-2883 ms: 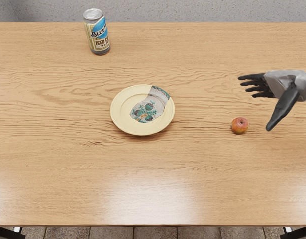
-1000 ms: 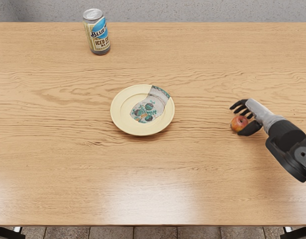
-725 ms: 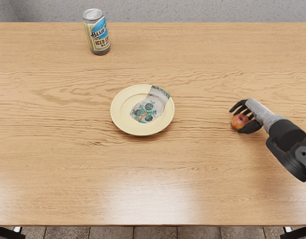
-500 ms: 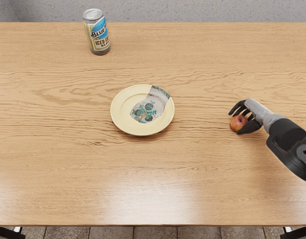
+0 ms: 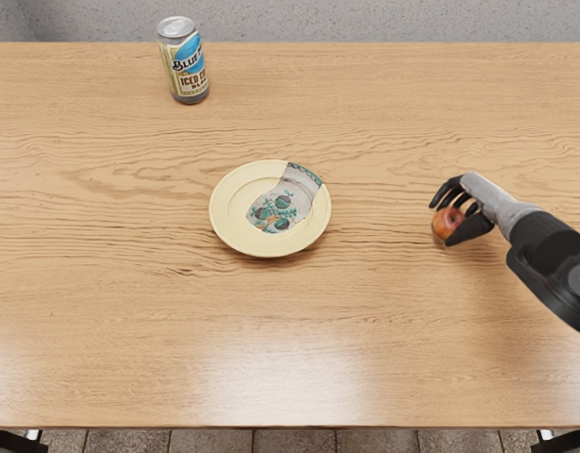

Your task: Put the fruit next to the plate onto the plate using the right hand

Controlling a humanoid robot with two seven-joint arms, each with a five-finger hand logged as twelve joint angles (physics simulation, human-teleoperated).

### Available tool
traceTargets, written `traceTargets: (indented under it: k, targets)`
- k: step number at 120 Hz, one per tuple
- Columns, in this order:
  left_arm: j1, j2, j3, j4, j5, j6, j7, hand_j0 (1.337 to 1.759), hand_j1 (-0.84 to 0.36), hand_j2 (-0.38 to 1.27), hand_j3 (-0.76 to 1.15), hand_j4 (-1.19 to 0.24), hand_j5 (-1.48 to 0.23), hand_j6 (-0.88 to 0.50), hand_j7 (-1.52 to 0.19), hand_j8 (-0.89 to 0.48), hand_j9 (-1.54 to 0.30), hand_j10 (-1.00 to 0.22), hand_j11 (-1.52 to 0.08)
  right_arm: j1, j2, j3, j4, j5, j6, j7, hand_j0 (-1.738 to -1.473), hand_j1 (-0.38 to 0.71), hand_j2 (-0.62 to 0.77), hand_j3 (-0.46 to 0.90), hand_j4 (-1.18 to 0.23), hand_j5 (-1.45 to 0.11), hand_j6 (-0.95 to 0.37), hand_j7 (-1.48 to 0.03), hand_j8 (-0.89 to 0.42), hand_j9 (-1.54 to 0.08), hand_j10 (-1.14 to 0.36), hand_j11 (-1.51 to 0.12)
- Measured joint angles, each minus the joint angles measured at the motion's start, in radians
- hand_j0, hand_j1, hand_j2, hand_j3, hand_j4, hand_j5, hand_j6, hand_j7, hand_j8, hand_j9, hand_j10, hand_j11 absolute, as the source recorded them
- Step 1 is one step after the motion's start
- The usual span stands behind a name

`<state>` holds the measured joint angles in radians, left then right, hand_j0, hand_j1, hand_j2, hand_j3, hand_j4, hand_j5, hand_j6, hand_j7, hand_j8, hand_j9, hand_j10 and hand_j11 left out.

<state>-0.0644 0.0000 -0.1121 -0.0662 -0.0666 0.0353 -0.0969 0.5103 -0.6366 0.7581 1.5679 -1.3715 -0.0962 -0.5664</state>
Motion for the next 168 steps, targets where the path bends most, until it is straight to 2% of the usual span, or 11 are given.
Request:
traceTargets:
  k: [56, 69, 94, 143, 168]
  targets:
    - [0.0, 0.0, 0.0, 0.0, 0.0, 0.0, 0.0, 1.658, 0.34, 0.0, 0.0, -0.01, -0.01, -0.01, -0.01, -0.01, -0.01, -0.01, -0.01, 0.053, 0.03, 0.0, 0.041, 0.053, 0.022, -0.01, -1.656, 0.25, 0.31, 0.0, -0.66, -0.87, -0.57, -0.86, -0.48, -0.86, -0.66, -0.86]
    - [0.0, 0.0, 0.0, 0.0, 0.0, 0.0, 0.0, 1.658, 0.34, 0.0, 0.0, -0.01, -0.01, -0.01, -0.01, -0.01, -0.01, -0.01, -0.01, 0.069, 0.054, -0.001, 0.045, 0.057, 0.023, -0.025, -1.656, 0.25, 0.31, 0.0, -0.66, -0.87, -0.57, -0.86, -0.48, -0.86, -0.66, -0.86]
    - [0.0, 0.0, 0.0, 0.0, 0.0, 0.0, 0.0, 1.658, 0.34, 0.0, 0.0, -0.01, -0.01, -0.01, -0.01, -0.01, -0.01, -0.01, -0.01, 0.108, 0.114, -0.011, 0.047, 0.058, 0.027, -0.042, -1.656, 0.26, 0.35, 0.0, -0.67, -0.89, -0.57, -0.88, -0.47, -0.88, -0.68, -0.88]
    - [0.0, 0.0, 0.0, 0.0, -0.001, 0.0, 0.0, 1.658, 0.34, 0.0, 0.0, -0.01, -0.01, -0.01, -0.01, -0.01, -0.01, -0.01, -0.01, 0.182, 0.272, -0.052, 0.039, 0.058, 0.034, -0.045, -1.658, 0.3, 0.43, 0.0, -0.68, -0.93, -0.56, -0.9, -0.46, -0.91, -0.67, -0.91]
    - [0.0, 0.0, 0.0, 0.0, 0.0, 0.0, 0.0, 1.658, 0.34, 0.0, 0.0, -0.01, -0.01, -0.01, -0.01, -0.01, -0.01, -0.01, -0.01, 0.2, 0.358, -0.059, -0.009, 0.055, 0.029, -0.045, -1.658, 0.31, 0.5, 0.0, -0.69, -0.95, -0.57, -0.92, -0.46, -0.94, -0.67, -0.93]
